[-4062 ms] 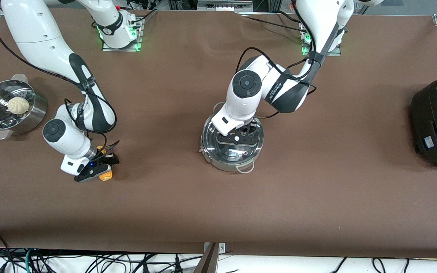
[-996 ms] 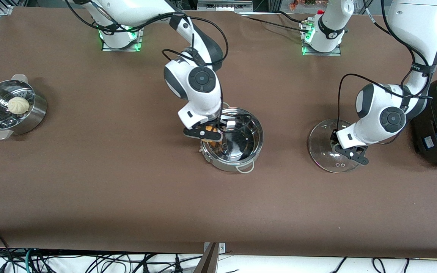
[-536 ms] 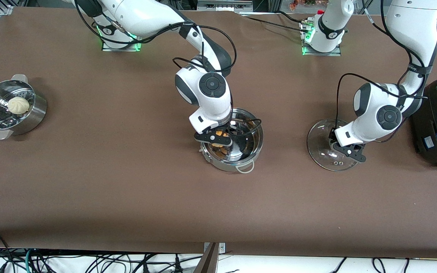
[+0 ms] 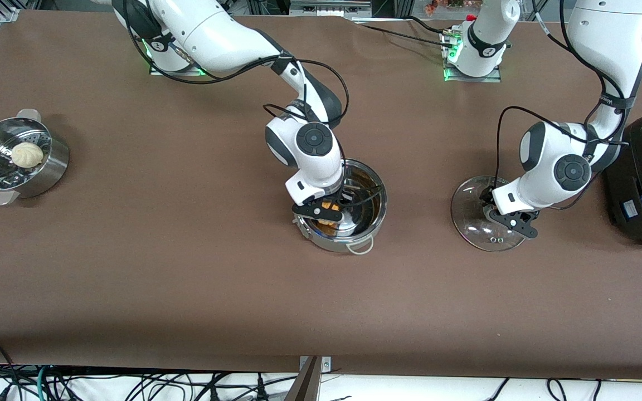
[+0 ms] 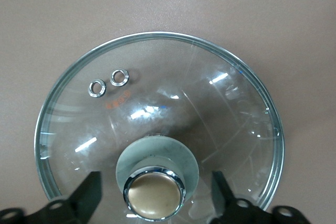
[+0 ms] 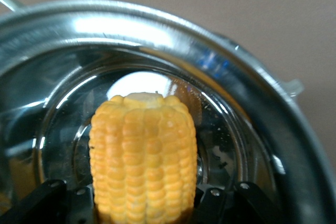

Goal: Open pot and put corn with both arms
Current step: 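Lower the corn into the pot while the left gripper sets the lid down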

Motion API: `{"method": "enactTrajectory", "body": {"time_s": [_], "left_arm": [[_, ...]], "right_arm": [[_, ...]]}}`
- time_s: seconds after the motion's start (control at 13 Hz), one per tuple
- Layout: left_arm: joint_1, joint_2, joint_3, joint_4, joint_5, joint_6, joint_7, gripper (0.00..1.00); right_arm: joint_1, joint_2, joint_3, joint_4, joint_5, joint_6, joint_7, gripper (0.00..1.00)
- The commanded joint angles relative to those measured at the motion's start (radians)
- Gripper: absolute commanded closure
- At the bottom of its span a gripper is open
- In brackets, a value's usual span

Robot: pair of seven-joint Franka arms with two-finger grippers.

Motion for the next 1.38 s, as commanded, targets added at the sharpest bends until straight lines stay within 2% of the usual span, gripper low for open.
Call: {"method": "enactTrajectory", "body": {"time_s": [0.0,0.15,0.23,0.31,0.38,0.46,0.69,0.84,1.15,1.3], "left_arm": [[0.015,-0.017,-0.015,-0.009,0.028,0.000,0.015,0.00],[0.017,-0.020,-0.015,-0.007,0.028,-0.005,0.015,0.00],[0.015,-0.022,-0.015,-0.006,0.028,-0.005,0.015,0.00],[0.015,-0.026,-0.015,-0.006,0.028,-0.006,0.015,0.00],[0.017,-0.031,-0.016,-0.004,0.028,-0.009,0.015,0.00],[0.015,-0.039,-0.016,-0.001,0.028,-0.026,0.015,0.00],[0.017,-0.088,-0.016,0.004,0.026,-0.074,0.013,0.00],[0.017,-0.143,-0.016,0.020,0.015,-0.159,0.012,0.00],[0.012,-0.218,-0.019,0.143,0.006,-0.441,0.012,0.00],[0.014,-0.258,-0.019,0.197,-0.041,-0.559,0.010,0.00]], "right_arm": [[0.017,0.049,-0.012,0.048,-0.045,0.013,0.022,0.86],[0.016,0.057,-0.012,0.048,-0.047,0.025,0.022,0.78],[0.016,0.059,-0.012,0.048,-0.047,0.027,0.022,0.60],[0.016,0.059,-0.012,0.048,-0.047,0.027,0.022,0.32],[0.016,0.057,-0.012,0.048,-0.047,0.025,0.022,0.12],[0.016,0.057,-0.012,0.048,-0.047,0.024,0.021,0.00],[0.016,0.054,-0.013,0.048,-0.047,0.014,0.019,0.00],[0.016,0.046,-0.020,0.048,-0.047,-0.007,0.018,0.00],[0.017,0.022,-0.017,0.049,-0.045,-0.081,0.018,0.00],[0.017,0.007,-0.012,0.049,-0.044,-0.096,0.018,0.00]]}}
